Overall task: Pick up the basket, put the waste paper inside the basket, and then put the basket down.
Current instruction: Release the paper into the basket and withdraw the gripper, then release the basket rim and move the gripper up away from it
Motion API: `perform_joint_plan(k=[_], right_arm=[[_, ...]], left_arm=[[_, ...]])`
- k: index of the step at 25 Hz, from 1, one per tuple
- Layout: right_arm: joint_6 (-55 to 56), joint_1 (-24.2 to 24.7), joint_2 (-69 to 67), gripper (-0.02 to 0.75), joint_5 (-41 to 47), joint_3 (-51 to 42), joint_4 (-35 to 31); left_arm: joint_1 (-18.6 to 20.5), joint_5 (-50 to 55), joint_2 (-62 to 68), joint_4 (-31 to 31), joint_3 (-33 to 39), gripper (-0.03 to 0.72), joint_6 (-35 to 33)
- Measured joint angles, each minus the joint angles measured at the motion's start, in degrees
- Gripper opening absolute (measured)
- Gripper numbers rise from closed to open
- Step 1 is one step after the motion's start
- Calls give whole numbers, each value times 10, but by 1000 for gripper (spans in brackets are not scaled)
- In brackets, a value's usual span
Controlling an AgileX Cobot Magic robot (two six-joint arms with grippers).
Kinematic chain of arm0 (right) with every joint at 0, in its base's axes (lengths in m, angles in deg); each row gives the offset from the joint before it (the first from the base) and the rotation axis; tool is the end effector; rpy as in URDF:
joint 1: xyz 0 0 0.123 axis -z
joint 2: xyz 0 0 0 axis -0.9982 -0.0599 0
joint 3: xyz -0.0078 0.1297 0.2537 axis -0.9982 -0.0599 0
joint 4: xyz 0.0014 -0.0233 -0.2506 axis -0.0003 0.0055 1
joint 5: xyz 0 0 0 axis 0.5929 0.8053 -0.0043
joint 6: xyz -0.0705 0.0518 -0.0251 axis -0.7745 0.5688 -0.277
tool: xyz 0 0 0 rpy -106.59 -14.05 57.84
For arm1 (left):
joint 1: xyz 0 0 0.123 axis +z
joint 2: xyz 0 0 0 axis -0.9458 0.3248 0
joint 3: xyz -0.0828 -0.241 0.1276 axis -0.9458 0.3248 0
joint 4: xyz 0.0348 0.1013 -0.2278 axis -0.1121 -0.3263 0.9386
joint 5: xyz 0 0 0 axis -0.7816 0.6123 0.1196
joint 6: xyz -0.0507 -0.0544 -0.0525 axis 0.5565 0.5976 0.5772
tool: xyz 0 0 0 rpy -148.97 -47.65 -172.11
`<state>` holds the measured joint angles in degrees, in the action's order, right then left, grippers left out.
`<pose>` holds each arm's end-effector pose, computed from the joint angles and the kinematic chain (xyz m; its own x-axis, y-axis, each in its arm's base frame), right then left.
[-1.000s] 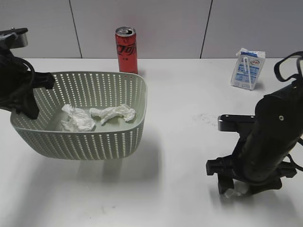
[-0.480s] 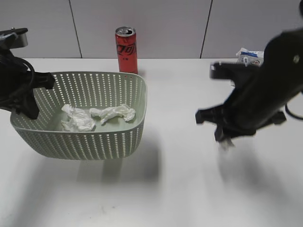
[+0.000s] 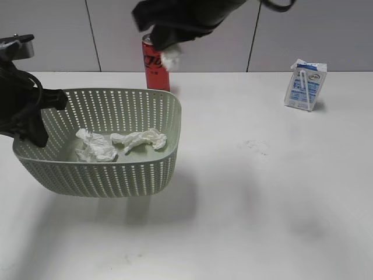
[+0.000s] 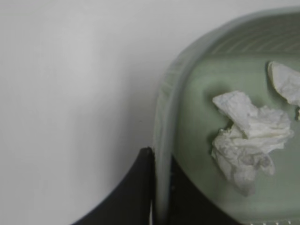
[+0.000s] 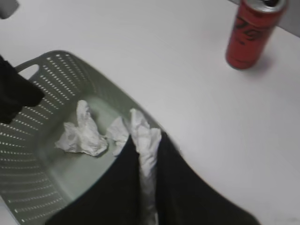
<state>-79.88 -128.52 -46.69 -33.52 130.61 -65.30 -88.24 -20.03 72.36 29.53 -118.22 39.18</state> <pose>0.2946 0.2856 0.3243 -0.6142 -0.3950 -0.6832 -0.6794 0.7051 0.2030 0.2857 -0.1006 0.2348 -0.9754 0.1014 -0.1957 0.1350 0.9767 -0.1667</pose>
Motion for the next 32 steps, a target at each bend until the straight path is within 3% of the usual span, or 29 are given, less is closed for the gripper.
perform_joint_plan(k=[3,5,10,12,15,18,23,28,32], right_arm=[[-10,-35,-54,54,5,20,-2],[-10,-47,-83,126,6,23,-2],[-11,-53,-115,533,19,25,2],[-10,-49,-115,620,34,37,17],[25,-29,-114,644,86,83,71],[48,22,-114,644,159,137,121],[57,152,-111,617,265,193,151],[57,282,-110,581,286,193,151],[58,358,-90,580,287,169,151]], left_arm=[[0,0,0,0,0,6,0],[0,0,0,0,0,6,0],[0,0,0,0,0,6,0],[0,0,0,0,0,6,0],[0,0,0,1,0,6,0],[0,0,0,0,0,6,0],[0,0,0,1,0,6,0],[0,0,0,1,0,6,0],[0,3,0,1,0,6,0]])
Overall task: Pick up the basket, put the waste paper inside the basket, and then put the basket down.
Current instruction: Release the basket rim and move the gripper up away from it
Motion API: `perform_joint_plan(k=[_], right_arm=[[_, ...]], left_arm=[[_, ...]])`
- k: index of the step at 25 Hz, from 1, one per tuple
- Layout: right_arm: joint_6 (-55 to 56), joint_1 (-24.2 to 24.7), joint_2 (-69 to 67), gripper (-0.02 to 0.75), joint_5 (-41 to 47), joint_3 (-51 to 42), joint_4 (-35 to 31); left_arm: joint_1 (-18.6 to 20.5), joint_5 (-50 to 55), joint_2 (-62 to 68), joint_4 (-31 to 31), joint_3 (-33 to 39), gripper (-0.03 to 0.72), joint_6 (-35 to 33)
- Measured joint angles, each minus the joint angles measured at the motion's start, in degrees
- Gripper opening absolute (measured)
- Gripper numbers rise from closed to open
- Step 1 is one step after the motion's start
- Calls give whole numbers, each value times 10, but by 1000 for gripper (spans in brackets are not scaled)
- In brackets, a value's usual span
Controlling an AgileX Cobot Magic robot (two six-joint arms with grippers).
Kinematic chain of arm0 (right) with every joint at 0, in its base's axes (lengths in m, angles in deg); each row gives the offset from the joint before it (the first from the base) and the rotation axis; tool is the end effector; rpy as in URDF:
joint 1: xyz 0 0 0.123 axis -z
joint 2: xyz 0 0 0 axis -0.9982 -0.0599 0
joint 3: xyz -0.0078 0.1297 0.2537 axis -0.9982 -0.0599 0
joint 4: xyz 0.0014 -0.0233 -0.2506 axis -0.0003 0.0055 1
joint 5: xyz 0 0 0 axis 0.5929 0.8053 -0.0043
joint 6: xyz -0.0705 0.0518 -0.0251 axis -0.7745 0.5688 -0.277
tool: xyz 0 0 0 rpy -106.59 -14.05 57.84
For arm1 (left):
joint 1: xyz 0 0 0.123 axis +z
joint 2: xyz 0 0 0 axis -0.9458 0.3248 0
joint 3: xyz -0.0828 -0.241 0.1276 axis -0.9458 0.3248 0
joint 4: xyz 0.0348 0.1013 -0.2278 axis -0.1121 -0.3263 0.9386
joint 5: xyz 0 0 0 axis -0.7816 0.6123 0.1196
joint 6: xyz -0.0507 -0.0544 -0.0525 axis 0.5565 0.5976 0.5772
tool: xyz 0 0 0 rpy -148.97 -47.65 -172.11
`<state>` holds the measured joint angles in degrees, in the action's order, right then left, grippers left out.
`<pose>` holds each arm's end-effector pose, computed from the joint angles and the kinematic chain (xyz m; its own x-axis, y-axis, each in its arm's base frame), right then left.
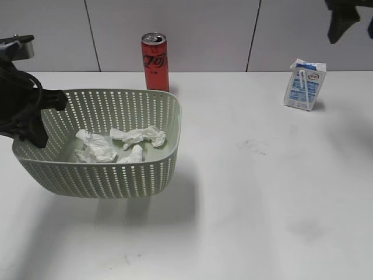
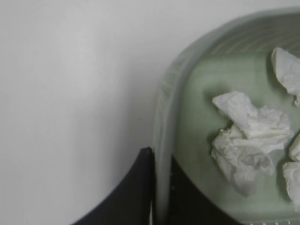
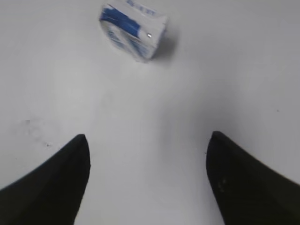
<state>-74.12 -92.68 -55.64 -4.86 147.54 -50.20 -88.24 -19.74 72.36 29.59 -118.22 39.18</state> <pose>0.4188 0.0449 0.3212 -0.9173 -0.0808 -0.3899 -0.0906 0.9959 0.0067 0.2852 -0.1006 0.2347 -0.9764 0.1018 -0.1906 0.1344 0.9767 -0.1672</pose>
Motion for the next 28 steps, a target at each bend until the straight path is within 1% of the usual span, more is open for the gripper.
perform_joint_plan(k=[3,7,12,18,22,28], right_arm=[[-1,23,55,578,0,-54,0],[-2,24,178,577,0,-179,0],[-2,24,389,577,-3,-357,0],[-3,24,608,576,-57,-548,0],[-3,24,748,576,-61,-639,0],[-3,24,928,576,-63,-735,0]], left_arm=[[0,0,0,0,0,6,0],[0,0,0,0,0,6,0],[0,-9,0,1,0,6,0],[0,-22,0,6,0,6,0],[0,-38,0,9,0,6,0],[0,-73,4,10,0,6,0]])
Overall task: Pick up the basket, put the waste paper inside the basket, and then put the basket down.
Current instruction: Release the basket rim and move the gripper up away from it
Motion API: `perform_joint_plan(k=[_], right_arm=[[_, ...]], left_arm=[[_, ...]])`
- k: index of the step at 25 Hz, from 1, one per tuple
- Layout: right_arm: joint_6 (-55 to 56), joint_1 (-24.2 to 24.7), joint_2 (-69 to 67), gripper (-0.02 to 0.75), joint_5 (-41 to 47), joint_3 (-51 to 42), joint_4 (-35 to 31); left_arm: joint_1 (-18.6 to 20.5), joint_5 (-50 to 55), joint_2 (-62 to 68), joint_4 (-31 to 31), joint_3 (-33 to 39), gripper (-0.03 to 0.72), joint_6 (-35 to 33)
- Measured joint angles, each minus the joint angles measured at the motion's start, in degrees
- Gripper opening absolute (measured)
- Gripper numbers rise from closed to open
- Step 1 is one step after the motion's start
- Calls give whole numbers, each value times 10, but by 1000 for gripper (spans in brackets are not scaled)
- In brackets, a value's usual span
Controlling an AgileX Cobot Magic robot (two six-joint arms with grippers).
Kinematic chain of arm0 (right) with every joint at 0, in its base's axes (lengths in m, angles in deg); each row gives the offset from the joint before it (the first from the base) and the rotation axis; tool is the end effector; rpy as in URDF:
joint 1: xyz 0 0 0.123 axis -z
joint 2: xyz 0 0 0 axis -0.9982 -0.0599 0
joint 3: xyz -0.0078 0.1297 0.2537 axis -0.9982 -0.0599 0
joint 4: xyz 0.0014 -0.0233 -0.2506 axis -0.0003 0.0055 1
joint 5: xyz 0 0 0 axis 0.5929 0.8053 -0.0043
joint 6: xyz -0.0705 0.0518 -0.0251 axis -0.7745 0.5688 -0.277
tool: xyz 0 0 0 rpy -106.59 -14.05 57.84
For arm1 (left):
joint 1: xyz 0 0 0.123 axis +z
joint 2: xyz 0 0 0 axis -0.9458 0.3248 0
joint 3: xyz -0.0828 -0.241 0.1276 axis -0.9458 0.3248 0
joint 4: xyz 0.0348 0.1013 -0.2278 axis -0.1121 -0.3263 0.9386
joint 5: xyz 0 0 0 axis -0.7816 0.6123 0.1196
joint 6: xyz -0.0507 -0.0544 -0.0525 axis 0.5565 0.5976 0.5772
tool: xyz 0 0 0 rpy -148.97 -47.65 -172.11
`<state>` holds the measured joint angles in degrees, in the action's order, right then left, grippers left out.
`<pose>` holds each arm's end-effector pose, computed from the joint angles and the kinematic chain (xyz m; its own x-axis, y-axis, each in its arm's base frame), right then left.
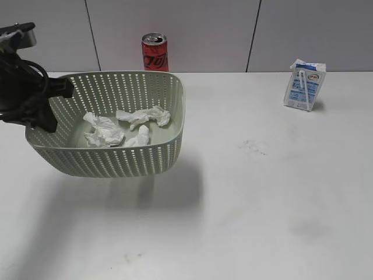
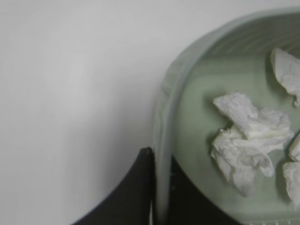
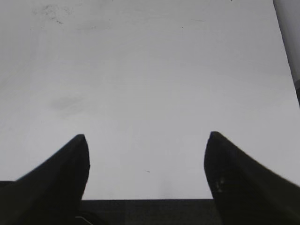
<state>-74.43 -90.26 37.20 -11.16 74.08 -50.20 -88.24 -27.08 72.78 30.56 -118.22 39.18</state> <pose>0.0363 0.0023 0.2990 -0.6602 -0.0307 -0.7504 -0.0565 0.9984 0.0089 0.2968 -0.1041 0.2357 -0.9511 0.0657 -0.3018 0.1284 0.9728 -0.1928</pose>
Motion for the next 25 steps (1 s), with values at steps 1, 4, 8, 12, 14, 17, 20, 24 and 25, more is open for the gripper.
perform_joint_plan(k=[1,4,8,12,14,17,20,24,25], right_arm=[[0,0,33,576,1,-13,0],[0,0,103,576,7,-39,-4],[0,0,176,576,8,-42,-6],[-7,0,181,576,-4,-47,-13],[-12,0,181,576,-18,-57,-20],[-13,0,181,576,-25,-58,-25],[-13,0,181,576,-26,-58,-25],[-14,0,181,576,-26,-58,-25],[-14,0,181,576,-26,-58,-25]], left_arm=[[0,-4,4,1,0,6,0],[-2,-8,24,3,0,6,0],[-23,-23,65,6,0,6,2],[-52,-61,97,18,0,6,29],[-62,-82,111,19,0,6,35],[-68,-90,131,21,0,6,37],[-69,-93,142,23,-1,6,37],[-69,-97,142,26,0,60,38],[-69,-96,142,26,0,114,38]])
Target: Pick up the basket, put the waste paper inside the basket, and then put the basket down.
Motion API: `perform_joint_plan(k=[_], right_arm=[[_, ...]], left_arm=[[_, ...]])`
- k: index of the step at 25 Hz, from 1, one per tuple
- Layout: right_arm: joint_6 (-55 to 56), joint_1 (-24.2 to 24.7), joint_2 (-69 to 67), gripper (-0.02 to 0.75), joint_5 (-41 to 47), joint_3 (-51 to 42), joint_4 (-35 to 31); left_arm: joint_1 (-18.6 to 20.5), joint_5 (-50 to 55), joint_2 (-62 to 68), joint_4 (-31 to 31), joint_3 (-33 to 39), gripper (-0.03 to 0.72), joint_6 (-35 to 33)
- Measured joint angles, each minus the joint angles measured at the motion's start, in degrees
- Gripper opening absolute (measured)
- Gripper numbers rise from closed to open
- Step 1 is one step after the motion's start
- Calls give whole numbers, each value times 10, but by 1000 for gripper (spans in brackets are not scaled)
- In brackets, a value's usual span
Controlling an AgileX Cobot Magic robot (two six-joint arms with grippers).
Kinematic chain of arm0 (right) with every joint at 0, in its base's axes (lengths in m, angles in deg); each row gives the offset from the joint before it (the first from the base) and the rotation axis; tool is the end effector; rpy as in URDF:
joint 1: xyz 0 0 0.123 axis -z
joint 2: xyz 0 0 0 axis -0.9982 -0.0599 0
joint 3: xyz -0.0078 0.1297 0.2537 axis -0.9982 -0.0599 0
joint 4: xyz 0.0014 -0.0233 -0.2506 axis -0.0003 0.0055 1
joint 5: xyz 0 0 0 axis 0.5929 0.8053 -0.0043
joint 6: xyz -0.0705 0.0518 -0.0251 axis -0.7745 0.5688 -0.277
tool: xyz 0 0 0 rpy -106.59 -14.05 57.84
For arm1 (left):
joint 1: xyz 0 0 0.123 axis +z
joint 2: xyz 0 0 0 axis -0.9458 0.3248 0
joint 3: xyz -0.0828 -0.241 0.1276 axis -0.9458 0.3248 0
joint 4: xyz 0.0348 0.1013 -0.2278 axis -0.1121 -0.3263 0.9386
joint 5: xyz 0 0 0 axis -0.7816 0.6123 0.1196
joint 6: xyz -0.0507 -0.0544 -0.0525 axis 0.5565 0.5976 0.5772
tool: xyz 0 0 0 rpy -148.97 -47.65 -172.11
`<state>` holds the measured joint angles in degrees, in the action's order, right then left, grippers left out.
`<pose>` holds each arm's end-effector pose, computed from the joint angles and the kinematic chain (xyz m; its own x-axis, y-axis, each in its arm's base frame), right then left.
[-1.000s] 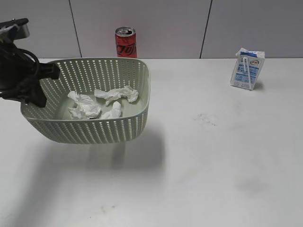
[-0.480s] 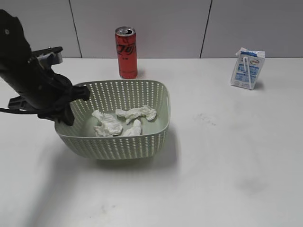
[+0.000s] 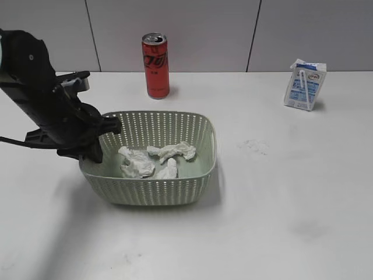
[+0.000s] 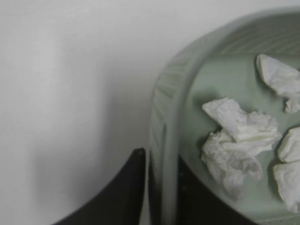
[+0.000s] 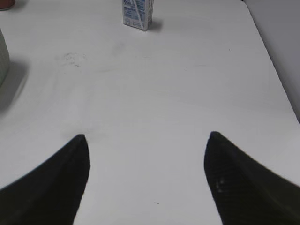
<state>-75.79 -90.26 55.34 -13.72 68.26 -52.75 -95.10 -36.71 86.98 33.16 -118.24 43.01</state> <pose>-0.0056 0.0032 0.2779 -0.4457 -0.0186 -0.8950 -0.0944 0.9952 0.0263 0.3125 -0.1527 0.1580 -0.9762 0.0680 -0.2058 0.1121 0.9711 -0.2108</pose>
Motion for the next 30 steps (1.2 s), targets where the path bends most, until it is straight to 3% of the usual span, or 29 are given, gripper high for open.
perform_joint_plan(k=[2,5,7,13,19,22,30], right_arm=[[-1,0,0,576,0,0,0],[-1,0,0,576,0,0,0],[-1,0,0,576,0,0,0],[-1,0,0,576,0,0,0],[-1,0,0,575,-1,0,0],[-1,0,0,575,-1,0,-1],[-1,0,0,575,-1,0,-1]], left_arm=[[0,1,-4,0,0,272,1],[5,5,-26,1,0,571,1],[15,5,-55,-1,0,644,1],[85,29,-166,-51,0,673,-14],[233,135,-250,-90,0,660,-123],[298,180,-280,-92,4,645,-142],[313,200,-456,-85,110,615,-146]])
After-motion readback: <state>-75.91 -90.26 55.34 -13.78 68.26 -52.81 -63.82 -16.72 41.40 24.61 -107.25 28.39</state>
